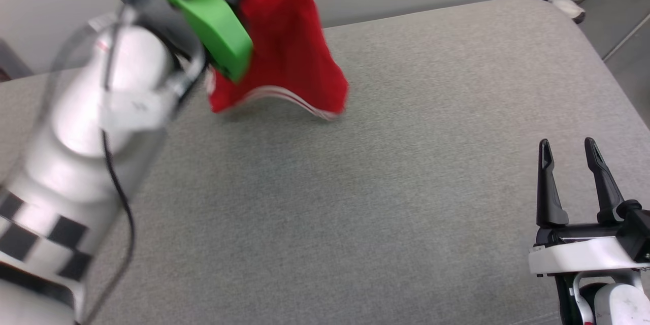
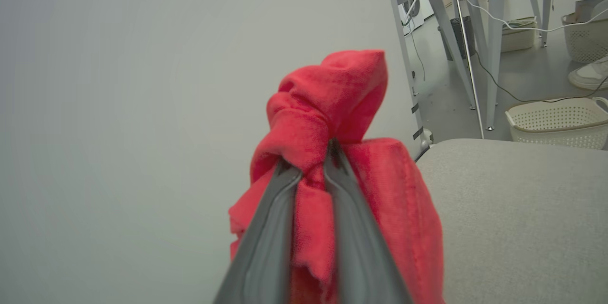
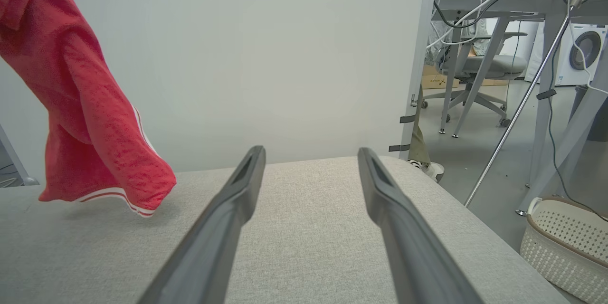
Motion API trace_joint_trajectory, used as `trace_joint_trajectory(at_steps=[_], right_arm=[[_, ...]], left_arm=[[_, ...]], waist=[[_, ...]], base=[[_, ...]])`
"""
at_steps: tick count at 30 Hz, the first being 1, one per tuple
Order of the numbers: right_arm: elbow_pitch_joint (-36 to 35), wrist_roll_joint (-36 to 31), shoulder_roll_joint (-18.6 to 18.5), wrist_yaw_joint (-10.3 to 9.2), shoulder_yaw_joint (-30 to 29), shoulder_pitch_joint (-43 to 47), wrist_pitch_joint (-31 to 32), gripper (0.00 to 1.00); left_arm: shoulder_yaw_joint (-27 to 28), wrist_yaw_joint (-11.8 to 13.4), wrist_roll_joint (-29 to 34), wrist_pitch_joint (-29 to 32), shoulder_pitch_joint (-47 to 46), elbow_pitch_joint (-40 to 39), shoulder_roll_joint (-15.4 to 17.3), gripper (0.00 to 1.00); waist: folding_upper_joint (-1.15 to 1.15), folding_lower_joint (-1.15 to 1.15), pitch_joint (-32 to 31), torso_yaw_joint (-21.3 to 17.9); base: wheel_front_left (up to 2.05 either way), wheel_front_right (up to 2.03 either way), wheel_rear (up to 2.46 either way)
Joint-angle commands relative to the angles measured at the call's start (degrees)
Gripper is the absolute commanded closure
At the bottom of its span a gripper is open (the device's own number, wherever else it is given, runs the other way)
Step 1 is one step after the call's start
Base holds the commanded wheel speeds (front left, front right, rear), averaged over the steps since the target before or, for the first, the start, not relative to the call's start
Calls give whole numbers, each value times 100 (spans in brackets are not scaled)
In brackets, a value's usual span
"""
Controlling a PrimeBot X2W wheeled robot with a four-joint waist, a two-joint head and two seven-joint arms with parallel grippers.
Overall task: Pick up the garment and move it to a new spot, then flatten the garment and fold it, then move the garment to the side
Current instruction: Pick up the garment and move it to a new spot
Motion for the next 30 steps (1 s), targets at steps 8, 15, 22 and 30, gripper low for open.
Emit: trace_joint_trajectory(at_steps=[8, 15, 22, 30], right_arm=[[7, 52, -4, -5, -33, 199, -34, 0], [75, -35, -4, -5, 43, 233, -34, 0], [161, -114, -4, -5, 49, 226, -34, 0], [339, -187, -4, -5, 55, 249, -34, 0]], left_arm=[[-190, 535, -573, -503, 2183, -86, -452, 100], [-238, 863, -820, -672, 3604, 251, -282, 100], [-257, 854, -1046, -681, 4183, 545, -406, 75], [-551, 747, -1013, -565, 4215, 936, -791, 0]], waist=[[0, 0, -220, -105], [0, 0, -174, 299], [0, 0, -173, 729], [0, 0, -327, 1072]], base=[[0, 0, 0], [0, 0, 0], [0, 0, 0], [0, 0, 0]])
